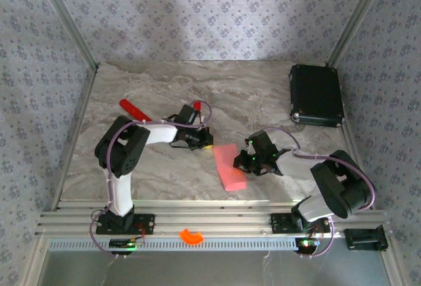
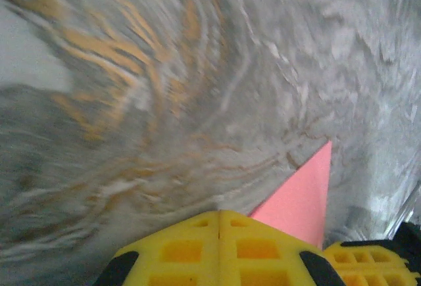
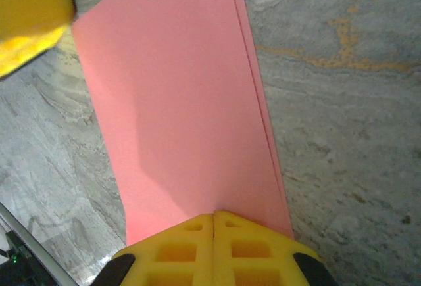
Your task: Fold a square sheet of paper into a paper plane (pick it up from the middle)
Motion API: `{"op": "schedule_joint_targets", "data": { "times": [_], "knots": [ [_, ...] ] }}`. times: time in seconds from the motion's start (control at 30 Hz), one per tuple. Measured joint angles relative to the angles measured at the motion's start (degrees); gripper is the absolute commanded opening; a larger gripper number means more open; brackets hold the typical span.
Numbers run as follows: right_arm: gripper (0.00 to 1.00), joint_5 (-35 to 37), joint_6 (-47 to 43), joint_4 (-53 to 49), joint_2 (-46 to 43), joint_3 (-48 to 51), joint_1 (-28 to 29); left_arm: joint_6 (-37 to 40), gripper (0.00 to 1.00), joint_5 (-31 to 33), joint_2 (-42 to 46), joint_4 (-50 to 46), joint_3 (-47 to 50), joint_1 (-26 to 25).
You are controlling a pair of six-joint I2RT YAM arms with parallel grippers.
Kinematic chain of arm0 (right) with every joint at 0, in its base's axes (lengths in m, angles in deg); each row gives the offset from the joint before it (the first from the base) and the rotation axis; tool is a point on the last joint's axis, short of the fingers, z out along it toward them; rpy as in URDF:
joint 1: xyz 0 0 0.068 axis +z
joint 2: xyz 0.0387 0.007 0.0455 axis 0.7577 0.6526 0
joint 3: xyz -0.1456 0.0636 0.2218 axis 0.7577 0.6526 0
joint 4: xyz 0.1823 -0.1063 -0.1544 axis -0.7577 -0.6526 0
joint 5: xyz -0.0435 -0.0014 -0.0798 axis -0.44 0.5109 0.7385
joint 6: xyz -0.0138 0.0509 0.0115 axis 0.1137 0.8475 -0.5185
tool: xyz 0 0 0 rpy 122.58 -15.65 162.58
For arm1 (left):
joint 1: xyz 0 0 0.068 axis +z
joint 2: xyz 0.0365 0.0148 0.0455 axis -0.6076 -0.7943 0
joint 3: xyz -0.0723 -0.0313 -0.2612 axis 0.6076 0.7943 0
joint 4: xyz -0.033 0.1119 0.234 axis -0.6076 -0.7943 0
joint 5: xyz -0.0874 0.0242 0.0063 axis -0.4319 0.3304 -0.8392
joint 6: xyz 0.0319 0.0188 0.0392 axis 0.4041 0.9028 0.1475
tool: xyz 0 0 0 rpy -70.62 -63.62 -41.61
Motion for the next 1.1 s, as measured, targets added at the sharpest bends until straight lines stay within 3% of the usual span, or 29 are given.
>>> {"op": "schedule_joint_targets", "data": {
  "times": [0.23, 0.47, 0.8, 1.1],
  "knots": [
    [0.0, 0.68, 1.51, 1.53, 0.0, 0.42, 1.07, -0.02, 0.0, 2.6, 1.68, -1.14, 0.17, 0.81],
    [0.0, 4.72, 5.7, 3.98, 0.07, 0.52, 4.66, -0.55, 0.0, 5.03, 11.52, -4.35, 1.53, 0.48],
    [0.0, 8.17, 8.5, 4.79, 0.07, 0.5, 6.32, -2.95, 0.0, -2.16, 14.62, -2.84, 7.8, -7.91],
    [0.0, 8.2, 8.72, 4.85, 0.07, 0.5, 6.32, -7.21, 0.0, -5.6, 12.55, 3.82, 10.54, -9.01]
  ]
}}
